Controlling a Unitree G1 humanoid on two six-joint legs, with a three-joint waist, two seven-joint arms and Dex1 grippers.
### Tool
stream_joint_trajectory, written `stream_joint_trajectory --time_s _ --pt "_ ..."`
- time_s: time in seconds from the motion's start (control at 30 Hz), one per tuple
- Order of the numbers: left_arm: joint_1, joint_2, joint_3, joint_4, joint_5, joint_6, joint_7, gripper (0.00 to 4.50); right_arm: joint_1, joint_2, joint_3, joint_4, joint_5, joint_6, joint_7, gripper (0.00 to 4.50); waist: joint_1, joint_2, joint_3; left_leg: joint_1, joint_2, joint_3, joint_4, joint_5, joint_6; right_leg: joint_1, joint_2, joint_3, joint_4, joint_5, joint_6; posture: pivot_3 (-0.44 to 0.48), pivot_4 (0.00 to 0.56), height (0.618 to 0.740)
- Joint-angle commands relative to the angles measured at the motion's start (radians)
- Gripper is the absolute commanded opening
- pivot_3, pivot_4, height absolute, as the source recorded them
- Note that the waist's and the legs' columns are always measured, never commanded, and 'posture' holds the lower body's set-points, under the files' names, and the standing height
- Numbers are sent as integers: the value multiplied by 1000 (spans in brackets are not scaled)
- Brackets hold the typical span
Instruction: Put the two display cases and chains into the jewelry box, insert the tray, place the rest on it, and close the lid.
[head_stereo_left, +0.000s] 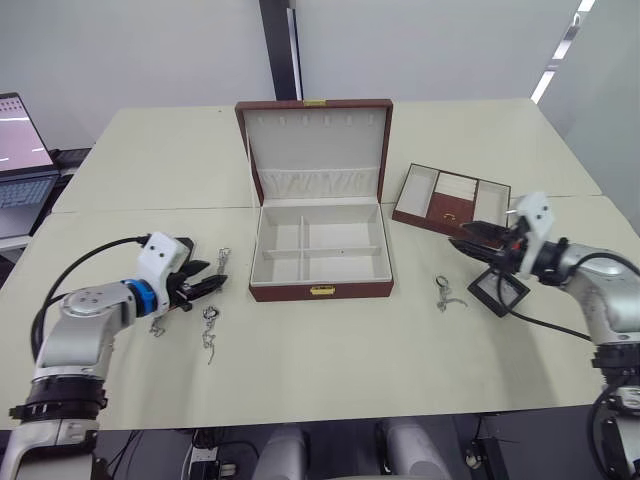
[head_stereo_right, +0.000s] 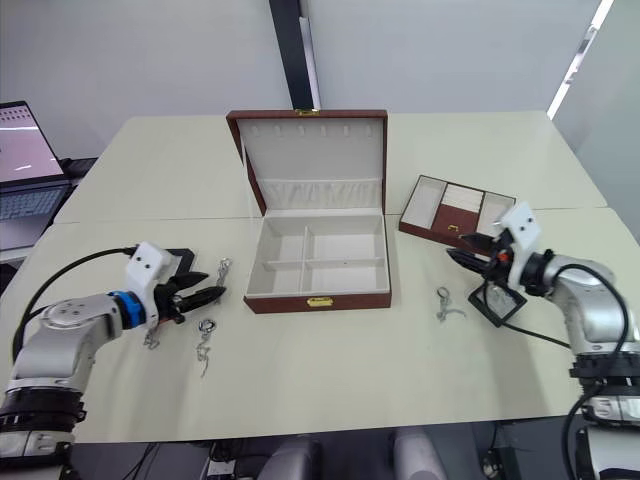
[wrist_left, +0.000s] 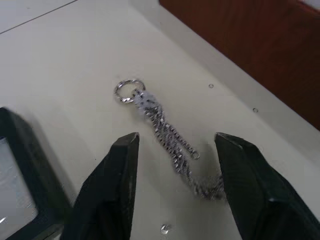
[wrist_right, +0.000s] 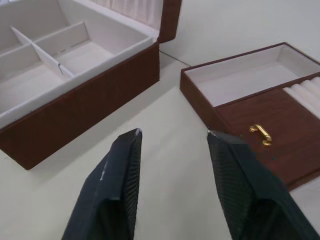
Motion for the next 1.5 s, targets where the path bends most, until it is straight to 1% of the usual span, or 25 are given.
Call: stream_joint_trajectory --time_s 0.03,0.13,0.17,0.2,0.4,0.67,0.87,1.13,1.3,1.5 --pt "-30 -17 -21 -48 11 13 14 1098 -34 30 63 -46 -49 21 -36 1191 0 0 0 0 0 0 0 0 0 0 0 0 0 0 0 0 150 740" --pt "-42 -33 -40 -61 16 22 15 204 -52 61 116 -48 -82 31 -49 430 -1 0 0 0 0 0 0 0 0 0 0 0 0 0 0 0 150 740" --pt "-43 -37 -46 -64 19 23 14 0 -55 69 126 -47 -87 33 -51 160 -1 0 0 0 0 0 0 0 0 0 0 0 0 0 0 0 150 740" --pt "-45 -42 -55 -69 23 25 14 0 -60 82 139 -50 -91 38 -54 28 -1 0 0 0 0 0 0 0 0 0 0 0 0 0 0 0 150 740" --pt "-49 -62 -93 -88 32 32 0 0 -74 135 180 -68 -100 65 -58 28 -1 0 0 0 0 0 0 0 0 0 0 0 0 0 0 0 150 740" --pt "-32 -83 -122 -106 38 35 -15 0 -44 156 202 -145 -78 110 -49 28 0 0 0 0 0 0 1 0 0 0 0 0 0 0 0 0 150 740" --pt "-20 -102 -145 -137 31 52 -34 0 -12 149 194 -193 -70 137 -43 28 1 0 0 0 0 0 1 0 0 0 0 0 0 0 0 0 150 740" --pt "30 -106 -153 -208 21 91 -46 0 12 134 167 -201 -76 146 -49 28 2 0 -1 0 0 0 1 -1 2 0 -1 0 0 0 0 0 150 740" --pt "42 -99 -142 -193 32 81 -47 0 20 136 169 -209 -76 148 -47 28 4 0 -1 0 0 0 1 -1 2 1 -1 0 0 0 0 0 150 740" --pt "24 -95 -130 -154 44 56 -44 0 24 133 167 -214 -74 148 -42 28 4 0 -1 0 0 0 1 -1 2 1 -1 0 0 0 0 0 150 740"
